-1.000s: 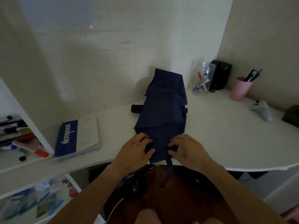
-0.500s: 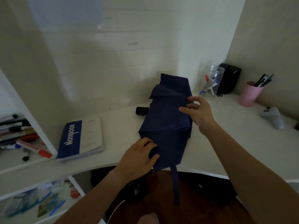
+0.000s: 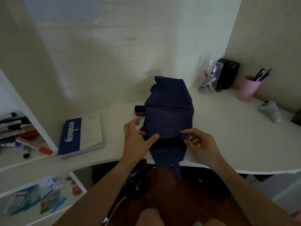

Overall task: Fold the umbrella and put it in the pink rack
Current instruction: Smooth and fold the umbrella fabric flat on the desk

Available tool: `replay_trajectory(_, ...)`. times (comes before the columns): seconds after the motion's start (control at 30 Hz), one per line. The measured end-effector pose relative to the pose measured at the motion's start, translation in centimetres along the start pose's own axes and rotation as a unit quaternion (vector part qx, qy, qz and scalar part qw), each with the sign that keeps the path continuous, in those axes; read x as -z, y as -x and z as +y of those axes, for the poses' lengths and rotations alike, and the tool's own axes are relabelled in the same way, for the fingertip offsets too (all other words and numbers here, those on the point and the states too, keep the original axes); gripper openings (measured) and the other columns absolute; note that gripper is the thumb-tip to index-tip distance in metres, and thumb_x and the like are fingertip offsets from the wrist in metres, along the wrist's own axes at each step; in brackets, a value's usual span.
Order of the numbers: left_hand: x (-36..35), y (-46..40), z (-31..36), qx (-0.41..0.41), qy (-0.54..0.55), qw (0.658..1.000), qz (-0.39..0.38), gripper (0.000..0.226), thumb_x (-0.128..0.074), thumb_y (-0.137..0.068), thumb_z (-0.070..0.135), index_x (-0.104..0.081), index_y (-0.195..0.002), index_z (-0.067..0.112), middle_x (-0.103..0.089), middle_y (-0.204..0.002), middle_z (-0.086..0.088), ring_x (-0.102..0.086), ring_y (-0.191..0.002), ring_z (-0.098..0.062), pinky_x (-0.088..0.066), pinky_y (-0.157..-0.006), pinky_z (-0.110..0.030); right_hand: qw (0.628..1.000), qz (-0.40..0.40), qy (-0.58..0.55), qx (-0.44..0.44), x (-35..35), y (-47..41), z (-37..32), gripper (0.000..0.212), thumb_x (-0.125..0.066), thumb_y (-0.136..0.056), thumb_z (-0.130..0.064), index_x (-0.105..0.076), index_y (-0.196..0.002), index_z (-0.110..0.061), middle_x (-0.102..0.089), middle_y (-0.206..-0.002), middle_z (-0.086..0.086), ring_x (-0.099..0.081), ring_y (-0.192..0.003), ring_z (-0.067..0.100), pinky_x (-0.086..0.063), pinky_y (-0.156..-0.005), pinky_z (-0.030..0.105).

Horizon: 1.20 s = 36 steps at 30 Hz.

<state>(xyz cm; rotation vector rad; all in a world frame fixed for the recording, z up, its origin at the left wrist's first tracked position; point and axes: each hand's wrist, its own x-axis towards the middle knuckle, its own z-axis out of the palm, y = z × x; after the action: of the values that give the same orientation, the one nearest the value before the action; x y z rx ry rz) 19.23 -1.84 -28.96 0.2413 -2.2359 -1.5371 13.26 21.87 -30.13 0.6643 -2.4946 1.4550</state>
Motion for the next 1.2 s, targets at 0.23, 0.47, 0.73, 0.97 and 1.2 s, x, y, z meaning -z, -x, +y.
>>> replay_trajectory(0.23, -0.9, -0.4, 1.2, 0.095, 0.175, 0.980, -0.019, 0.024, -0.078, -0.086, 0.010, -0.069, -0.108, 0.016, -0.071, -0.116, -0.008, -0.070, -0.092, -0.009, -0.056, -0.065, -0.020, 1.000, 0.027, -0.001, 0.014, -0.1, 0.2, -0.4, 0.028, -0.083, -0.076, -0.008, -0.072, -0.095, -0.026, -0.070, -0.078, -0.007, -0.062, -0.064, 0.011, -0.046, -0.062, 0.011)
replay_trajectory(0.47, 1.2, 0.9, 1.5, 0.171, 0.242, 0.948, -0.116, 0.059, -0.081, -0.076, -0.004, -0.063, -0.121, 0.029, -0.067, -0.116, -0.017, -0.069, -0.105, -0.028, -0.062, -0.083, -0.040, 0.994, 0.025, 0.031, 0.102, 0.6, 0.7, -0.3, 0.039, -0.070, -0.078, 0.008, -0.069, -0.100, -0.024, -0.066, -0.087, -0.006, -0.059, -0.067, 0.013, -0.048, -0.063, 0.019)
replay_trajectory(0.73, 0.9, 0.7, 1.2, 0.275, 0.258, 0.925, -0.039, 0.064, -0.088, -0.072, 0.033, -0.064, -0.122, 0.002, -0.075, -0.108, -0.018, -0.076, -0.092, -0.029, -0.061, -0.062, -0.033, 0.975, 0.003, 0.125, 0.182, 1.0, 1.7, 0.1, 0.021, -0.081, -0.076, -0.005, -0.070, -0.084, -0.021, -0.057, -0.111, -0.003, -0.059, -0.081, 0.005, -0.040, -0.073, 0.008)
replay_trajectory(0.97, 0.2, -0.5, 2.2, 0.265, 0.109, 0.956, -0.068, 0.019, -0.082, -0.081, 0.020, -0.072, -0.080, 0.003, -0.076, -0.099, -0.014, -0.074, -0.087, -0.027, -0.064, -0.077, -0.045, 0.967, -0.001, 0.157, 0.201, 1.0, 2.0, 0.4, 0.028, -0.076, -0.078, 0.001, -0.067, -0.088, -0.023, -0.068, -0.102, -0.010, -0.063, -0.091, 0.008, -0.050, -0.071, 0.019)
replay_trajectory(1.2, 0.3, 1.1, -0.2, 0.139, 0.001, 0.982, -0.131, 0.050, -0.083, -0.071, 0.035, -0.042, -0.045, 0.021, -0.049, -0.062, -0.005, -0.053, -0.065, -0.019, -0.044, -0.070, -0.031, 0.964, -0.032, 0.169, 0.203, 1.0, 2.2, 1.0, 0.033, -0.080, -0.080, -0.018, -0.070, -0.111, -0.020, -0.064, -0.107, -0.007, -0.061, -0.096, 0.009, -0.051, -0.085, 0.020)
